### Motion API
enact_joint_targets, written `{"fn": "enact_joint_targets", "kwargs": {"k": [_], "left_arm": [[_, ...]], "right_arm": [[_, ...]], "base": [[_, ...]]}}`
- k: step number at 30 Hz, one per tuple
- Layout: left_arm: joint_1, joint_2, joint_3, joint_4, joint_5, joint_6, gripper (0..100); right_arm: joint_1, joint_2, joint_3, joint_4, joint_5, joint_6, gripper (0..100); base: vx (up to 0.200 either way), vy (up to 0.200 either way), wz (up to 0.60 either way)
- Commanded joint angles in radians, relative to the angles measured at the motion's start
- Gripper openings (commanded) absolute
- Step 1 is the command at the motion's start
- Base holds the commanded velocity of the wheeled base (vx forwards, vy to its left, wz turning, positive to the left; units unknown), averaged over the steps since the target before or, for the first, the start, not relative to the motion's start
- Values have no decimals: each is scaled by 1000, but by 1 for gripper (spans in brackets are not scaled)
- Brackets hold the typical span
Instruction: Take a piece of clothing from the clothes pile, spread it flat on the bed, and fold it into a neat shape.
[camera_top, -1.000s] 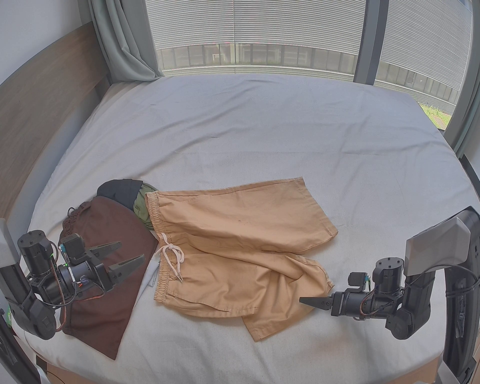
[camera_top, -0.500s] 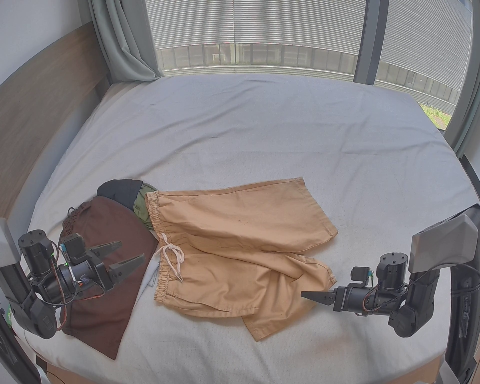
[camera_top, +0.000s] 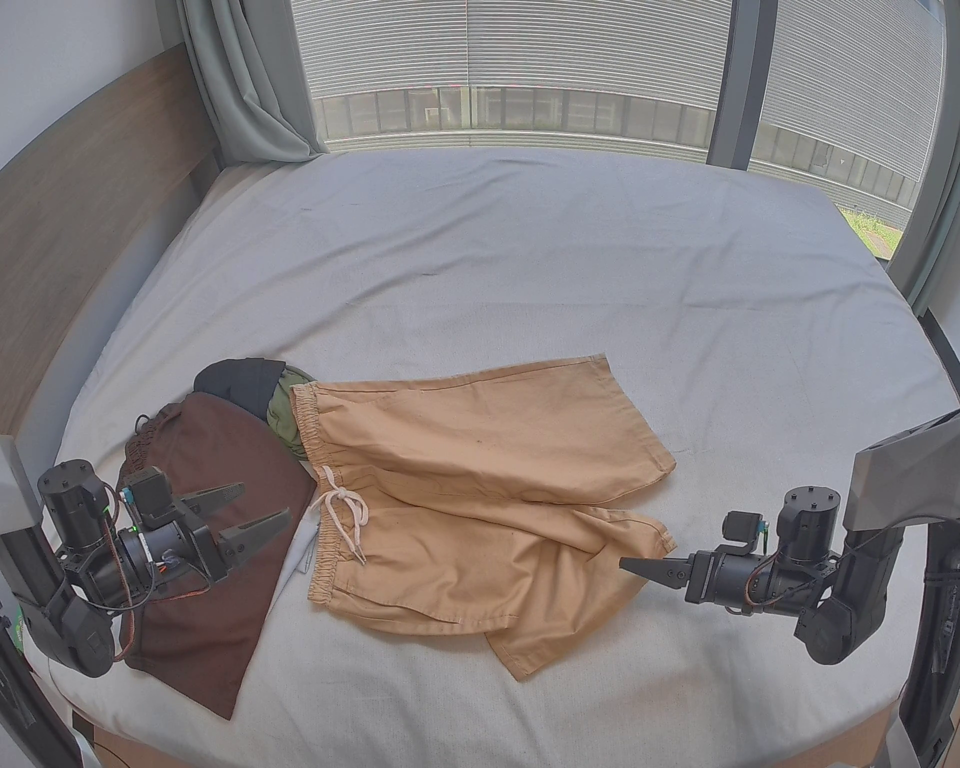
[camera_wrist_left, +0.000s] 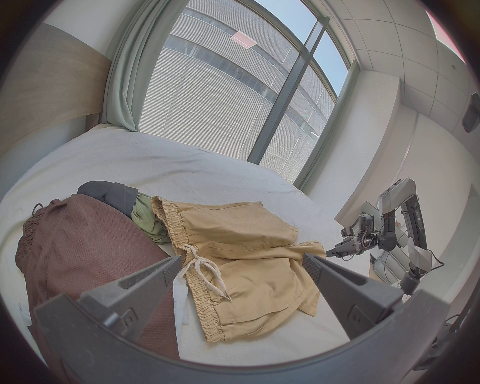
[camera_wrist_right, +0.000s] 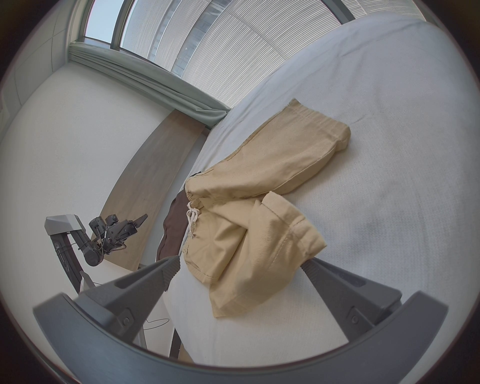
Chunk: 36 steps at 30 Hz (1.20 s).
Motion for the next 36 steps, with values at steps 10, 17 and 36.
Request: {"fn": "enact_joint_targets", "kwargs": {"k": [10,17,36], "left_arm": [[-1,1,0,-2,0,1,100],[-3,1,3,-2,0,1,100],[-9,1,8,-2,0,1,100]], "right_arm": [[-4,-22,12,-2,1,-7,100],[-6,-29,13,-2,1,-11,0],[-70,-23,-2,-1,-12,-32,0]], "base": [[0,0,0],[0,0,0],[0,0,0]]}}
